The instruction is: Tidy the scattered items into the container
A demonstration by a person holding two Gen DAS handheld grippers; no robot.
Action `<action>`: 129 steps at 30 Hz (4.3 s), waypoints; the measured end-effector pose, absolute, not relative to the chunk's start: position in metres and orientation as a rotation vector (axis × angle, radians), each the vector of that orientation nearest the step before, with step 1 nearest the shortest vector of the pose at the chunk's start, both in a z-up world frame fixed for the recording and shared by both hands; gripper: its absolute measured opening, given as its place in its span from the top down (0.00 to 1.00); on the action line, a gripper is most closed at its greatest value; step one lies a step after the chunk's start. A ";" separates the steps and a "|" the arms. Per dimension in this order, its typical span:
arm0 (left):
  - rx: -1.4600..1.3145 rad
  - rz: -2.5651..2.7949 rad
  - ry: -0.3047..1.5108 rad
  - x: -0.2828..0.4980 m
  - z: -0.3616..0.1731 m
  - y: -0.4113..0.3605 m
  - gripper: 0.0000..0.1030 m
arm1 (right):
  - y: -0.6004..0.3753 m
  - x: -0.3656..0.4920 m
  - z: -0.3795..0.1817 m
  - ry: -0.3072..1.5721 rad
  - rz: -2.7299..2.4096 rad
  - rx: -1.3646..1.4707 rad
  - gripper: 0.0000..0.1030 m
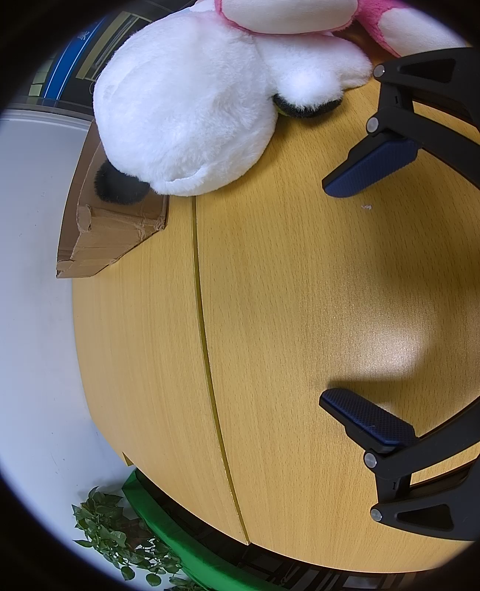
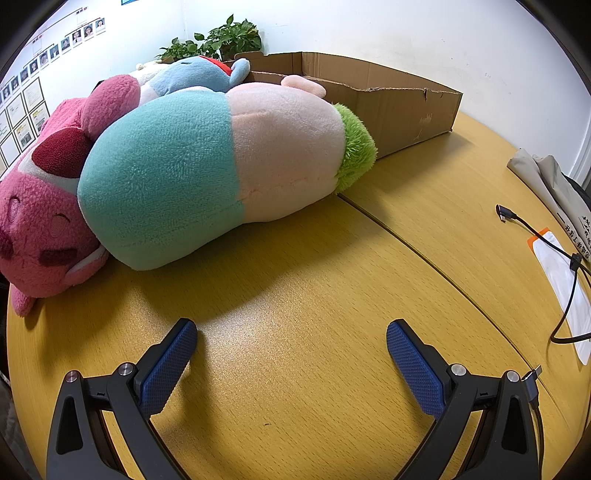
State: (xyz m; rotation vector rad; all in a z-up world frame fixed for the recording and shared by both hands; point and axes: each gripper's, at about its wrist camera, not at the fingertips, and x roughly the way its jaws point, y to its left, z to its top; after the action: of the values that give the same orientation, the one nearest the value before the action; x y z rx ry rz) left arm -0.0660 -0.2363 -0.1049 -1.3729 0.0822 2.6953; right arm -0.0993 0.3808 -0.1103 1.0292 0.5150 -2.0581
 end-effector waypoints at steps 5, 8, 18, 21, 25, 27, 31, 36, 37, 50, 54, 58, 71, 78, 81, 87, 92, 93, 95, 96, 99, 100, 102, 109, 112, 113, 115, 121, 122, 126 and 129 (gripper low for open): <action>-1.373 2.695 0.082 -0.066 -0.105 -0.236 0.00 | 0.381 -0.099 -0.110 0.515 -2.058 1.029 0.00; -1.373 2.695 0.082 -0.066 -0.105 -0.236 0.00 | 0.381 -0.099 -0.110 0.515 -2.058 1.029 0.00; -1.372 2.696 0.082 -0.066 -0.105 -0.236 0.00 | 0.381 -0.099 -0.112 0.515 -2.058 1.028 0.00; -1.372 2.695 0.082 -0.066 -0.105 -0.236 0.00 | 0.381 -0.100 -0.113 0.515 -2.059 1.028 0.00; -1.373 2.695 0.082 -0.066 -0.105 -0.236 0.00 | 0.381 -0.100 -0.114 0.515 -2.059 1.029 0.00; -1.373 2.695 0.082 -0.066 -0.105 -0.236 0.00 | 0.381 -0.100 -0.114 0.515 -2.059 1.028 0.00; -1.373 2.695 0.082 -0.066 -0.105 -0.236 0.00 | 0.381 -0.100 -0.114 0.515 -2.059 1.028 0.00; -1.373 2.695 0.082 -0.066 -0.105 -0.236 0.00 | 0.381 -0.100 -0.115 0.515 -2.059 1.028 0.00; -1.373 2.695 0.082 -0.066 -0.105 -0.236 0.00 | 0.381 -0.100 -0.114 0.515 -2.059 1.028 0.00; -1.373 2.695 0.082 -0.066 -0.105 -0.236 0.00 | 0.378 -0.101 -0.116 0.492 -2.107 1.052 0.00; -1.373 2.695 0.082 -0.066 -0.105 -0.236 0.00 | 0.372 -0.102 -0.119 0.453 -2.181 1.090 0.00; -1.373 2.695 0.083 -0.066 -0.105 -0.236 0.00 | 0.370 -0.102 -0.121 0.444 -2.202 1.100 0.00; -1.372 2.695 0.083 -0.066 -0.105 -0.236 0.00 | 0.370 -0.103 -0.122 0.443 -2.201 1.100 0.00; -1.371 2.693 0.085 -0.066 -0.105 -0.236 0.00 | 0.370 -0.104 -0.123 0.443 -2.201 1.101 0.00; -1.370 2.689 0.087 -0.066 -0.105 -0.236 0.00 | 0.370 -0.104 -0.123 0.443 -2.201 1.101 0.00; -1.370 2.689 0.087 -0.066 -0.105 -0.236 0.00 | 0.370 -0.104 -0.123 0.442 -2.201 1.101 0.00; -1.369 2.689 0.087 -0.066 -0.105 -0.236 0.00 | 0.370 -0.103 -0.123 0.442 -2.201 1.101 0.00; -1.369 2.689 0.087 -0.066 -0.105 -0.236 0.00 | 0.370 -0.104 -0.123 0.442 -2.201 1.101 0.00; -1.369 2.689 0.087 -0.066 -0.105 -0.236 0.00 | 0.370 -0.104 -0.123 0.442 -2.201 1.101 0.00; -1.369 2.689 0.087 -0.066 -0.105 -0.236 0.00 | 0.370 -0.104 -0.123 0.442 -2.201 1.101 0.00; -1.369 2.689 0.087 -0.066 -0.105 -0.236 0.00 | 0.370 -0.104 -0.123 0.442 -2.201 1.101 0.00; -1.369 2.689 0.087 -0.066 -0.105 -0.236 0.00 | 0.370 -0.104 -0.123 0.442 -2.201 1.101 0.00; -1.369 2.689 0.087 -0.066 -0.105 -0.236 0.00 | 0.370 -0.103 -0.123 0.442 -2.201 1.101 0.00; -1.369 2.689 0.087 -0.066 -0.105 -0.236 0.00 | 0.370 -0.103 -0.123 0.442 -2.201 1.101 0.00; -1.369 2.689 0.087 -0.066 -0.105 -0.236 0.00 | 0.370 -0.103 -0.123 0.442 -2.201 1.101 0.00; -1.369 2.689 0.087 -0.066 -0.105 -0.236 0.00 | 0.370 -0.103 -0.123 0.442 -2.201 1.101 0.00; -1.367 2.685 0.082 -0.066 -0.104 -0.238 0.00 | 0.370 -0.103 -0.123 0.442 -2.201 1.101 0.00; -1.359 2.669 0.102 -0.054 -0.102 -0.244 0.00 | 0.370 -0.103 -0.123 0.442 -2.201 1.101 0.00; -1.359 2.669 0.102 -0.054 -0.102 -0.244 0.00 | 0.370 -0.103 -0.123 0.442 -2.201 1.101 0.00; -1.359 2.669 0.102 -0.053 -0.102 -0.243 0.00 | 0.370 -0.103 -0.123 0.442 -2.202 1.101 0.00; -1.359 2.668 0.102 -0.057 -0.101 -0.244 0.00 | 0.370 -0.104 -0.124 0.441 -2.204 1.102 0.00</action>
State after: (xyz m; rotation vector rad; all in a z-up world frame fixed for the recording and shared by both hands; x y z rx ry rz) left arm -0.0566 -0.2439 -0.1013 -1.3587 0.1025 2.6684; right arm -0.1035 0.3704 -0.1238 1.1021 0.4413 -2.2040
